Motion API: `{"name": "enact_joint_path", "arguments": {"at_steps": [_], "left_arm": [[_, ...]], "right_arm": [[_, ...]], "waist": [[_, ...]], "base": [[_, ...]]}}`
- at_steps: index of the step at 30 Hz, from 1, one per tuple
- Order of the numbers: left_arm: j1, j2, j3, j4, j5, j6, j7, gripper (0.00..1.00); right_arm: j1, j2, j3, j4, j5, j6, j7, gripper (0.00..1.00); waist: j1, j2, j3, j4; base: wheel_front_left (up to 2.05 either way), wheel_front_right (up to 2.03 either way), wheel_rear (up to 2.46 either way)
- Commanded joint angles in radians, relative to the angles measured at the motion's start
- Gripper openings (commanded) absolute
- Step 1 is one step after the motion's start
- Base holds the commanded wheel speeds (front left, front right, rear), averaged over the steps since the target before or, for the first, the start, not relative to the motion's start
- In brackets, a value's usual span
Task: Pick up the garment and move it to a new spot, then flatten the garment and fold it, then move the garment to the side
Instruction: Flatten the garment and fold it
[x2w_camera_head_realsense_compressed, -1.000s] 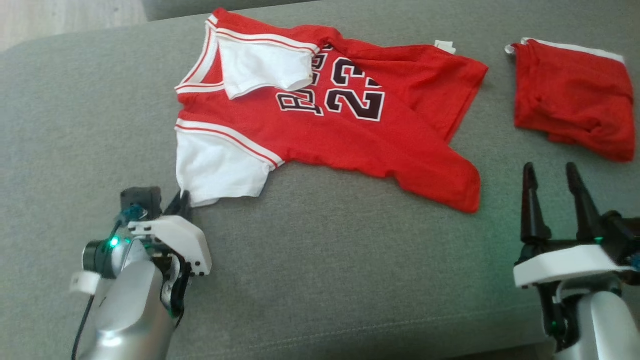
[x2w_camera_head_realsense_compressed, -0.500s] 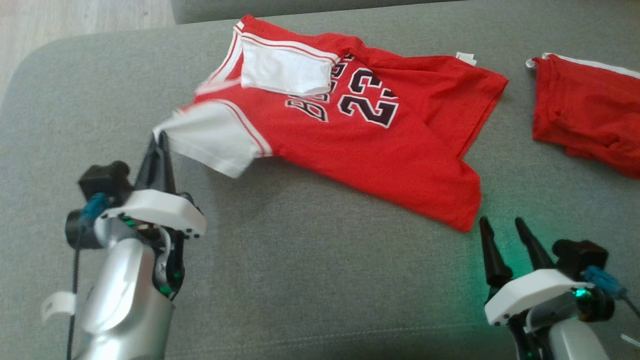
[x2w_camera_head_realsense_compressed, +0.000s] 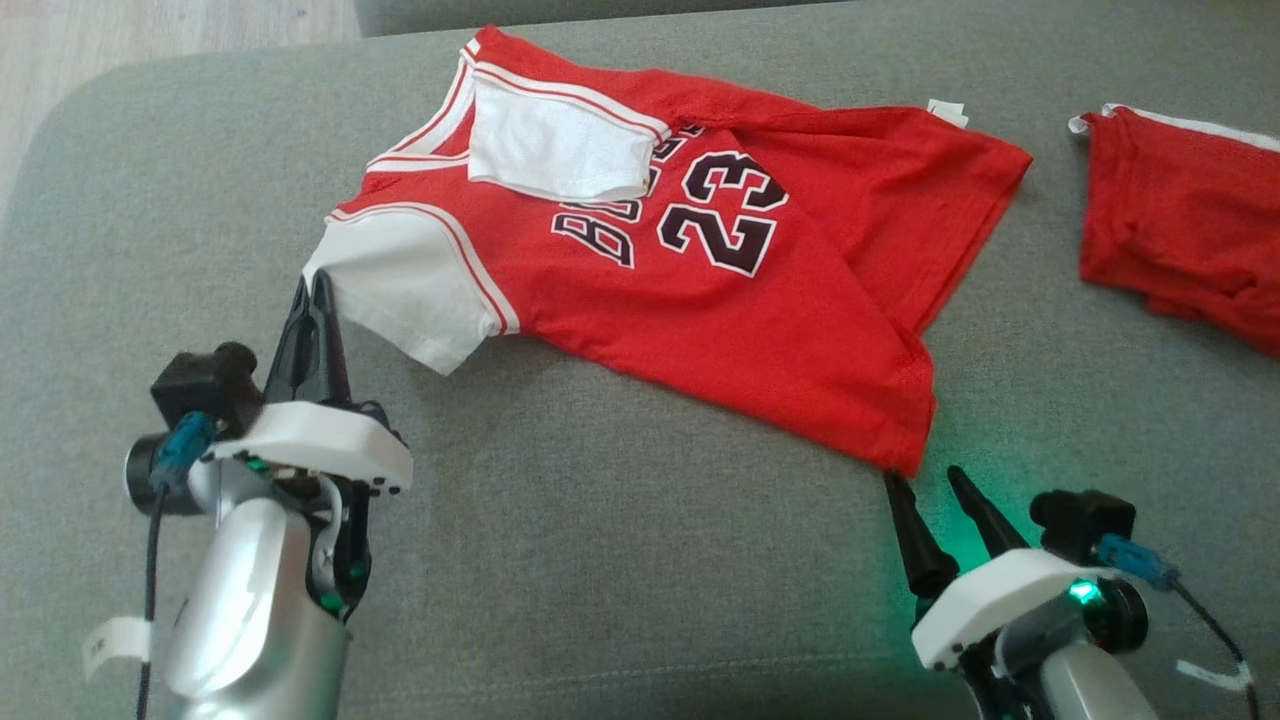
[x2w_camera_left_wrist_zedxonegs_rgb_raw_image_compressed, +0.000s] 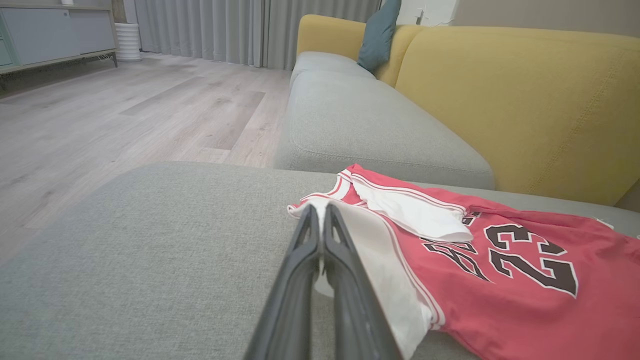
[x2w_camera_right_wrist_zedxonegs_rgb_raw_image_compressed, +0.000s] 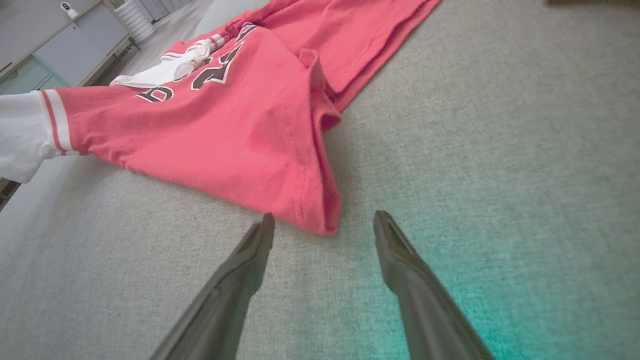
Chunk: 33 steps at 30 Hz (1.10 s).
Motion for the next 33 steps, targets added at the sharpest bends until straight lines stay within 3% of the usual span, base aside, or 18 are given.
{"name": "enact_joint_path", "arguments": {"at_steps": [1, 17, 18, 19, 27, 33], "left_arm": [[-0.029, 0.012, 0.034, -0.039, 0.013, -0.005, -0.012, 0.00], [-0.038, -0.001, 0.027, -0.034, 0.029, -0.026, -0.012, 0.00], [-0.039, -0.001, 0.027, -0.033, 0.029, -0.027, -0.012, 0.00], [-0.040, -0.002, 0.027, -0.032, 0.030, -0.028, -0.012, 0.00], [-0.038, -0.006, 0.052, -0.048, 0.007, -0.046, -0.012, 0.00], [-0.051, -0.014, 0.082, -0.121, -0.071, -0.085, -0.012, 0.00]], "right_arm": [[-0.041, -0.005, 0.029, -0.022, 0.005, 0.007, -0.008, 1.00], [-0.123, -0.005, 0.041, 0.091, -0.045, 0.007, -0.040, 1.00], [-0.127, -0.005, 0.044, 0.097, -0.045, 0.007, -0.040, 0.41], [-0.131, -0.005, 0.050, 0.102, -0.044, 0.007, -0.040, 0.00], [-0.148, -0.005, 0.104, 0.049, 0.007, 0.007, -0.046, 0.00], [-0.209, -0.017, 0.100, -0.121, 0.012, 0.007, -0.041, 0.00]], "waist": [[0.0000, 0.0000, 0.001, 0.001], [0.0000, 0.0000, 0.018, 0.021], [0.0000, 0.0000, 0.018, 0.022], [0.0000, 0.0000, 0.018, 0.023], [0.0000, 0.0000, -0.016, 0.023], [0.0000, 0.0000, -0.068, 0.013]], "base": [[0.00, 0.00, 0.00], [0.00, 0.00, 0.00], [0.00, 0.00, 0.00], [0.00, 0.00, 0.00], [0.00, 0.00, 0.00], [0.00, 0.00, 0.00]]}}
